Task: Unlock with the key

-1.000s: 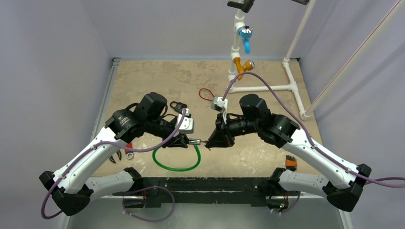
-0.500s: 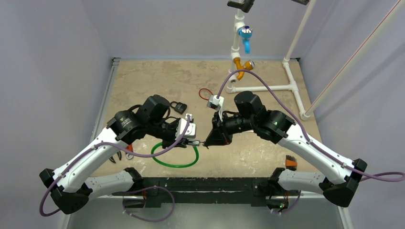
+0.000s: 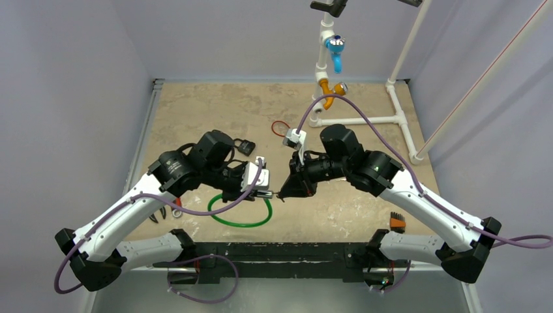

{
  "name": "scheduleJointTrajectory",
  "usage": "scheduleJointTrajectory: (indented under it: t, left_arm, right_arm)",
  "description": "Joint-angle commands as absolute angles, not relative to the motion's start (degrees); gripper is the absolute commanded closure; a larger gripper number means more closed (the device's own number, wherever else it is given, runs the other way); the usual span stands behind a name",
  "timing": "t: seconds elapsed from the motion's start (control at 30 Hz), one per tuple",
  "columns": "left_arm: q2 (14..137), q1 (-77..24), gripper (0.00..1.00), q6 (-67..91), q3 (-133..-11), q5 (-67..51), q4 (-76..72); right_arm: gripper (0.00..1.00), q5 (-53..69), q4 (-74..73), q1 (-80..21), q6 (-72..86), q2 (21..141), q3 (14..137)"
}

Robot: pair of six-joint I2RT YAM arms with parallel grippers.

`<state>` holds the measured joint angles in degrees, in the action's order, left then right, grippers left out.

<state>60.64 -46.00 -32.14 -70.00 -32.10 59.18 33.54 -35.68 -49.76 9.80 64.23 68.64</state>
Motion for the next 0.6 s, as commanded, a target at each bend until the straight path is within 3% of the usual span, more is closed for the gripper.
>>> scheduleJointTrajectory:
  t: [0.0,0.57]
  left_arm:
    - [60.6,-47.3,1.0,-32.5,-72.0,-31.6,56.5]
    - [61.9,-47.9,1.0,-23.4,-73.9,-29.6,49.3]
  right_arm:
    - [1.0,33.1,-32.1,-49.7,10.6,64.3,69.0]
    - [1.0,33.3,-26.3,-51.9,13.7,65.6,65.6]
